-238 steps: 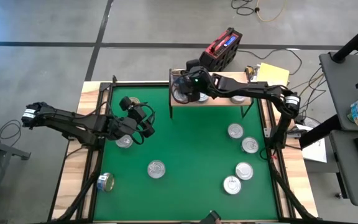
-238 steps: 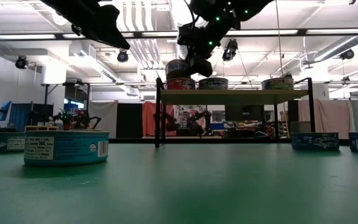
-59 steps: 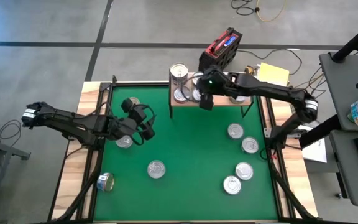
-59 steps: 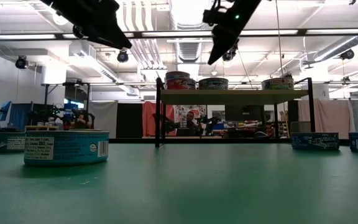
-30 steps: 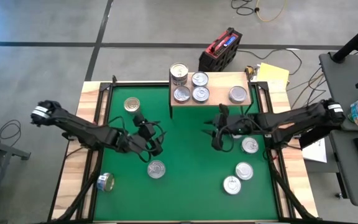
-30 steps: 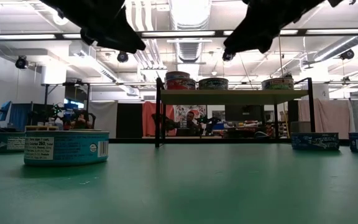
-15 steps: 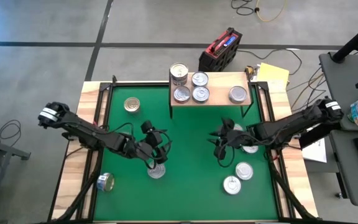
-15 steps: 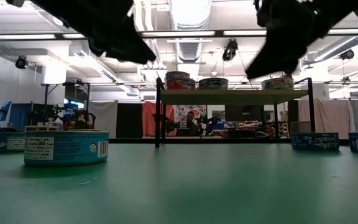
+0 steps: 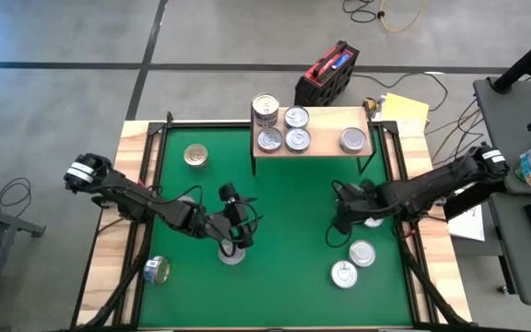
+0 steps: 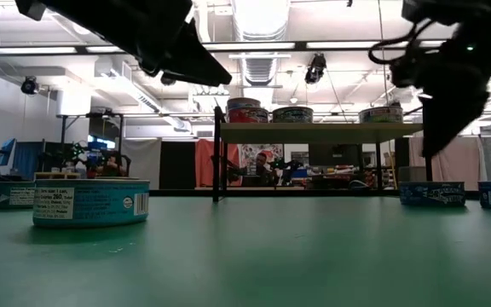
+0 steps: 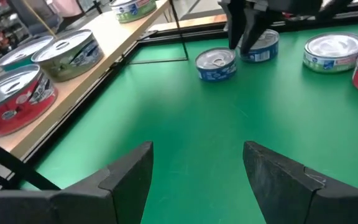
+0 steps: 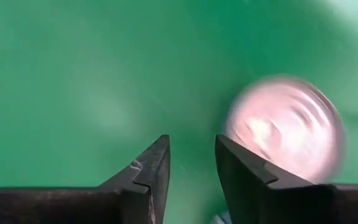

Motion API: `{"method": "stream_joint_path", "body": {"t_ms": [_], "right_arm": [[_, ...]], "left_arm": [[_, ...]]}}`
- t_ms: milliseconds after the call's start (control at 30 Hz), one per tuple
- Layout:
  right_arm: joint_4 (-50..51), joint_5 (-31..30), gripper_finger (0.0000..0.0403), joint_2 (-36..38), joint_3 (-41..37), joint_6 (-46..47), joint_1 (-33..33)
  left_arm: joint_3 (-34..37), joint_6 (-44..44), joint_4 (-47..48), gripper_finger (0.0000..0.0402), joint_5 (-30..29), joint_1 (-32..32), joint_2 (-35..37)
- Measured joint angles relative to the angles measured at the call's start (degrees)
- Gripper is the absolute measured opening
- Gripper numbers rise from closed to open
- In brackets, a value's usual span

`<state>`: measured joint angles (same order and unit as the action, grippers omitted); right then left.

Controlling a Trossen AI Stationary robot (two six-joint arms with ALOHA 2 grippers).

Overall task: Stack canned seafood by type on shelf
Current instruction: Put the blue tuna can on the shelf

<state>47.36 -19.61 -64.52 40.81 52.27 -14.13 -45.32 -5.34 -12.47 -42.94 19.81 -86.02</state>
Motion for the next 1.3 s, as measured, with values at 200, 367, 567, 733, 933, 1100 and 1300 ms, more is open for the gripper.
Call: {"method": "stream_joint_path", "body": {"t_ms": [200, 367, 567, 733, 933, 1100, 1300], "right_arm": [[9.60, 2.27, 0.0100, 1.09, 2.43, -0.50, -0.02], [10.71, 2.03, 0.0082, 4.26, 4.51, -2.66, 0.10], [11.09, -3.56, 0.0049, 8.40, 4.99, -3.54, 0.66], [11.04, -7.40, 0.0022, 8.55, 4.86, -3.54, 0.86], [10.98, -8.53, 0.0009, 5.37, 4.72, 0.10, 1.53], [11.12, -8.51, 0.0009, 0.98, 4.22, 1.51, 1.53], [11.09, -8.75, 0.0009, -3.63, 4.08, 1.75, 1.53]], "left_arm": [[0.00, 2.76, 0.00, 0.0233, -0.02, -0.02, 0.04], [0.00, 5.92, 0.04, 0.0233, -0.59, -0.09, 0.24], [0.00, 9.78, 0.10, 0.0233, -2.79, -0.64, 0.24], [0.00, 10.21, 0.04, 0.0233, -3.06, -1.07, 0.24], [0.00, 8.06, -0.22, 0.0233, -3.04, -1.08, -0.01], [0.00, 7.58, -3.23, 0.0233, -2.99, -1.11, -1.10], [0.00, 7.20, -4.26, 0.0233, -2.98, -1.11, -2.10]]}}
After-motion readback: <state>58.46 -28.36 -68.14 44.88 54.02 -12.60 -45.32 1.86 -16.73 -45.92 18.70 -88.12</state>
